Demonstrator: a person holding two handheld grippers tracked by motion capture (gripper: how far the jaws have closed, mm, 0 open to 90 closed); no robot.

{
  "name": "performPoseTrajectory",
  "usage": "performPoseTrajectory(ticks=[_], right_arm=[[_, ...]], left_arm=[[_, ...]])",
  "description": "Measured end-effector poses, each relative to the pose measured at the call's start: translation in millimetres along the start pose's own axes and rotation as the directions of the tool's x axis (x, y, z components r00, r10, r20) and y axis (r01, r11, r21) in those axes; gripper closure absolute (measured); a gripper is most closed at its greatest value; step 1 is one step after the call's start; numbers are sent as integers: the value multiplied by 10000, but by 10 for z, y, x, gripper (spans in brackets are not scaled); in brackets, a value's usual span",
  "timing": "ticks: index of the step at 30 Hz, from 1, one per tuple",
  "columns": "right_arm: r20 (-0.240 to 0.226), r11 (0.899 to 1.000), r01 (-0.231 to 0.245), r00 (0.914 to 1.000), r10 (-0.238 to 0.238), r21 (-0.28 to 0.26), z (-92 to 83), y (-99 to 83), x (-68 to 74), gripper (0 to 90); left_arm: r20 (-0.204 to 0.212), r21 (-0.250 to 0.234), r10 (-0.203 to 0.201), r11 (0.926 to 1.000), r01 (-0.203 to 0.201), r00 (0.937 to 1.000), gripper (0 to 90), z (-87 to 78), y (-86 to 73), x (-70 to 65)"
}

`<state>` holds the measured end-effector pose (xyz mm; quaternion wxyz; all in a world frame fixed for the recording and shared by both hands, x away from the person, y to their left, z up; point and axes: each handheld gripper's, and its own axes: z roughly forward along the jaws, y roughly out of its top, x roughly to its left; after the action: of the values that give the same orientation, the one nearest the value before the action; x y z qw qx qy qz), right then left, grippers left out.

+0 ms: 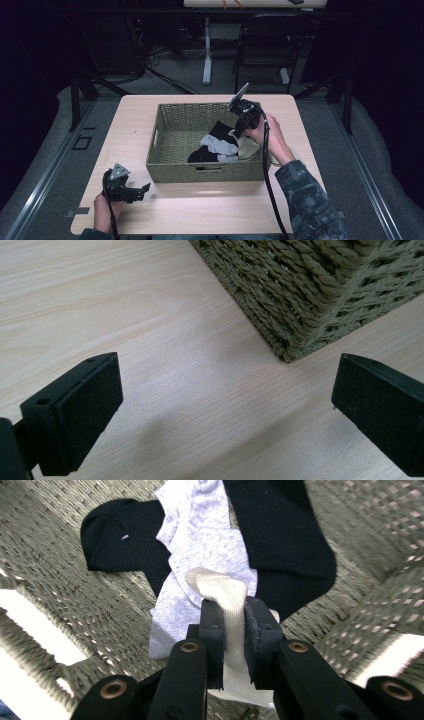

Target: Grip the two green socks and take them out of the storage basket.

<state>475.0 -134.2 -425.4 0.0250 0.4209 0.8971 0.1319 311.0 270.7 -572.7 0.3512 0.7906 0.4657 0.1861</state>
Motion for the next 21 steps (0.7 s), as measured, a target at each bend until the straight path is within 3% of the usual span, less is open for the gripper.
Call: performPoseTrajectory(ticks=[21], right_arm=[[180, 9965, 231, 9996, -218, -805, -648, 82, 18, 806]], left_arm=[[16, 0, -13, 10000, 13, 10000, 2, 4, 1, -11]])
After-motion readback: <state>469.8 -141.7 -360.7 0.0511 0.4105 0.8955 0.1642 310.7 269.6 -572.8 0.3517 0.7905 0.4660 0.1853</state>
